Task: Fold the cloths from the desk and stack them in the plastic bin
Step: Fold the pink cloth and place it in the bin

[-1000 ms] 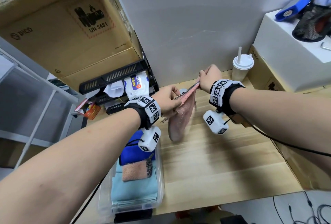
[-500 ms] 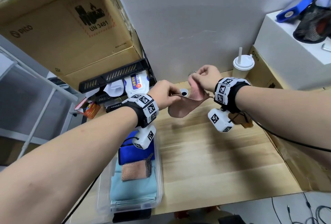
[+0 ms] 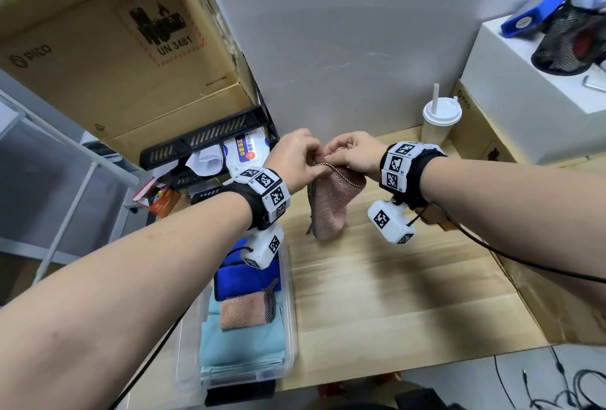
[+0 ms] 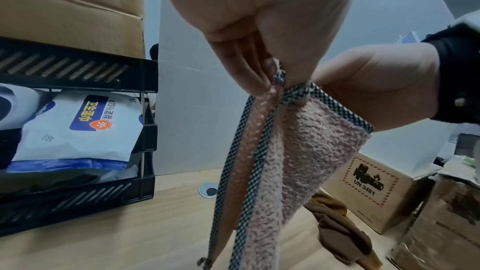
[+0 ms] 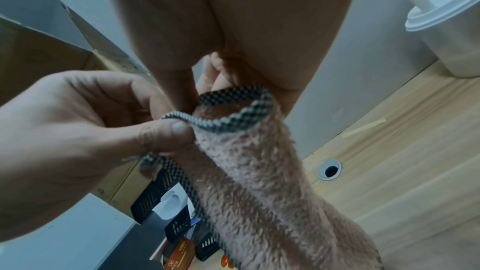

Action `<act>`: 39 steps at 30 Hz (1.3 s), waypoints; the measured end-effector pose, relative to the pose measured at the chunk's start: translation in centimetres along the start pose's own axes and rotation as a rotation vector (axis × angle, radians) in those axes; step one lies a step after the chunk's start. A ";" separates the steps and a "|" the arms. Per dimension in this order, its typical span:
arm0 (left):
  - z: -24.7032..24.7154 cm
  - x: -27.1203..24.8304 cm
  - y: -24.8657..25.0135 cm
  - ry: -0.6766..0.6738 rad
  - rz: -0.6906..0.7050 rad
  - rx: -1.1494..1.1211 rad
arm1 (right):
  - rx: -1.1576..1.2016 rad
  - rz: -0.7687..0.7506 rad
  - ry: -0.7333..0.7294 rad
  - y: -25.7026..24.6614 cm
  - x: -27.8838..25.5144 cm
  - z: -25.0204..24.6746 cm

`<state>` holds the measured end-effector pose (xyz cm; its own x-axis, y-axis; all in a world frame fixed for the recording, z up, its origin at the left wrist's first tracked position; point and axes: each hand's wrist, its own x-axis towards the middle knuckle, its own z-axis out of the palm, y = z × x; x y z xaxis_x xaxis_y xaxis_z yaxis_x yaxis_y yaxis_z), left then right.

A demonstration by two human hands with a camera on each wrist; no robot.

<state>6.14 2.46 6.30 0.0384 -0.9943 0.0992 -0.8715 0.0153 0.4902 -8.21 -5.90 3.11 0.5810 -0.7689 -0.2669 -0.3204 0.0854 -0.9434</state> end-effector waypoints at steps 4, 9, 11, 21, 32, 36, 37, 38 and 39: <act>0.2 0.1 -0.6 -0.011 -0.004 -0.069 | 0.085 0.045 -0.072 -0.6 -0.5 -0.3; 0.2 0.6 -0.6 0.064 -0.097 -0.069 | -0.081 0.076 -0.088 -0.6 -0.5 -1.1; 0.1 0.7 -0.8 0.096 -0.122 -0.128 | -0.386 0.046 -0.131 -0.1 -0.8 -1.6; -0.4 -0.5 -1.9 -0.030 -0.214 0.140 | -0.332 -0.175 0.064 -0.2 -1.0 -3.0; -0.6 -0.3 -1.8 0.069 -0.116 0.009 | -0.308 -0.196 0.015 -0.5 -0.7 -2.1; -0.9 -0.4 -1.7 0.032 -0.063 -0.032 | -0.370 -0.208 -0.048 -1.0 -1.5 -2.2; -0.8 -0.4 -1.7 0.029 -0.057 -0.048 | -0.405 -0.227 -0.067 -1.1 -1.6 -2.2; -0.8 -0.4 -1.7 0.028 -0.054 -0.070 | -0.461 -0.247 -0.091 -1.3 -1.8 -2.2; -0.7 -0.4 -1.6 0.024 -0.053 -0.091 | -0.541 -0.256 -0.120 -1.4 -1.8 -2.2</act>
<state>7.86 2.89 6.11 0.0961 -0.9912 0.0913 -0.8198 -0.0268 0.5720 -10.45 -6.02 5.36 0.7598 -0.6433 -0.0947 -0.4757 -0.4507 -0.7554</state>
